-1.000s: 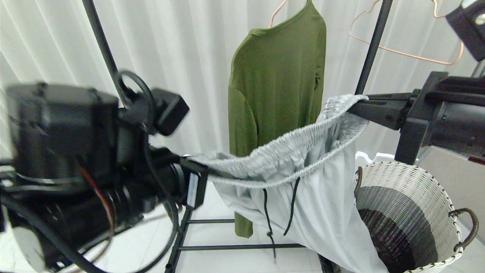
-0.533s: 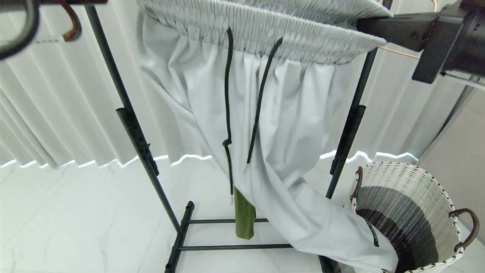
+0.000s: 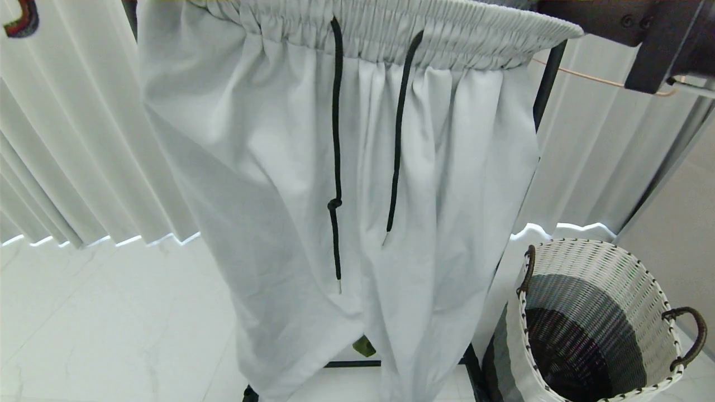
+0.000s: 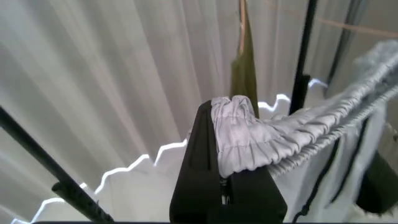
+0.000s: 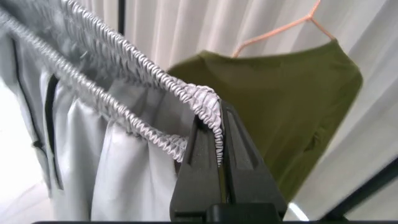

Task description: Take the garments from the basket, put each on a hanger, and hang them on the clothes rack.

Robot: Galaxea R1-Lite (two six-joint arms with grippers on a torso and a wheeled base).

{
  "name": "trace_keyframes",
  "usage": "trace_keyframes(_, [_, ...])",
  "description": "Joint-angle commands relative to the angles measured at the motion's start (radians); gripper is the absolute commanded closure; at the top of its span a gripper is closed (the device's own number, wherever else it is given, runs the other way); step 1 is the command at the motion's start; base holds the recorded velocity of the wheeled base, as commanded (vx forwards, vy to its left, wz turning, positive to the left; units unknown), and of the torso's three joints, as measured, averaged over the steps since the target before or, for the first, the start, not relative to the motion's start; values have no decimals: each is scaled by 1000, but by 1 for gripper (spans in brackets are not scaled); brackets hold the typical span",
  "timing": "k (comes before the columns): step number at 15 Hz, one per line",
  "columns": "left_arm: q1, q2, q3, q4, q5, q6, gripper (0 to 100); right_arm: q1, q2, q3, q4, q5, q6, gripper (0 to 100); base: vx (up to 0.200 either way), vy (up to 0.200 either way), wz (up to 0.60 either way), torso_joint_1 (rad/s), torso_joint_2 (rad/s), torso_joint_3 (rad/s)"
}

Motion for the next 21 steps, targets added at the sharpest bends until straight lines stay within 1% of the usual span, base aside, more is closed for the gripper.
trace_keyframes(1, [-82,-11,69,-1,64,10,100,-12,-20,-2,12,-13,-19,100,0,0,0,0,0,0])
trace_keyframes(2, [-119,-10,87,-4,92,9,100,-27,-28,-1,14,-24,-25,100,0,0,0,0,0,0])
trace_keyframes(3, [-143,-7,90,-4,96,6,100,-33,-43,-1,28,-29,-25,100,0,0,0,0,0,0])
trace_keyframes(6, [-142,-4,87,-10,98,7,100,-38,-98,-1,129,-27,-26,100,0,0,0,0,0,0])
trace_keyframes(8, [-148,15,90,-57,104,9,100,-35,-141,2,196,-15,-26,100,0,0,0,0,0,0])
trace_keyframes(9, [-171,27,94,-67,123,7,100,-30,-158,4,229,0,-26,100,0,0,0,0,0,0])
trace_keyframes(10, [-205,52,89,-82,153,1,100,-20,-192,11,276,53,-26,100,0,0,0,0,0,0])
trace_keyframes(12, [-203,104,74,-165,205,13,100,11,-241,13,380,142,-26,100,0,0,0,0,0,0])
trace_keyframes(13, [-193,131,57,-197,233,13,100,39,-262,14,430,165,-26,100,0,0,0,0,0,0])
trace_keyframes(14, [-173,154,37,-209,250,12,100,72,-276,14,472,171,-26,100,0,0,0,0,0,0])
trace_keyframes(15, [-166,165,23,-209,250,12,100,109,-287,16,502,171,-26,100,0,0,0,0,0,0])
trace_keyframes(16, [-166,170,15,-209,250,12,100,132,-291,28,509,166,-26,100,0,0,0,0,0,0])
trace_keyframes(17, [-166,170,15,-209,251,12,100,135,-298,44,506,163,-28,100,0,0,0,0,0,0])
trace_keyframes(20, [-168,164,17,-208,256,1,100,131,-296,56,505,157,-28,100,0,0,0,0,0,0])
trace_keyframes(21, [-168,157,17,-197,256,-4,100,120,-288,54,503,137,-29,100,0,0,0,0,0,0])
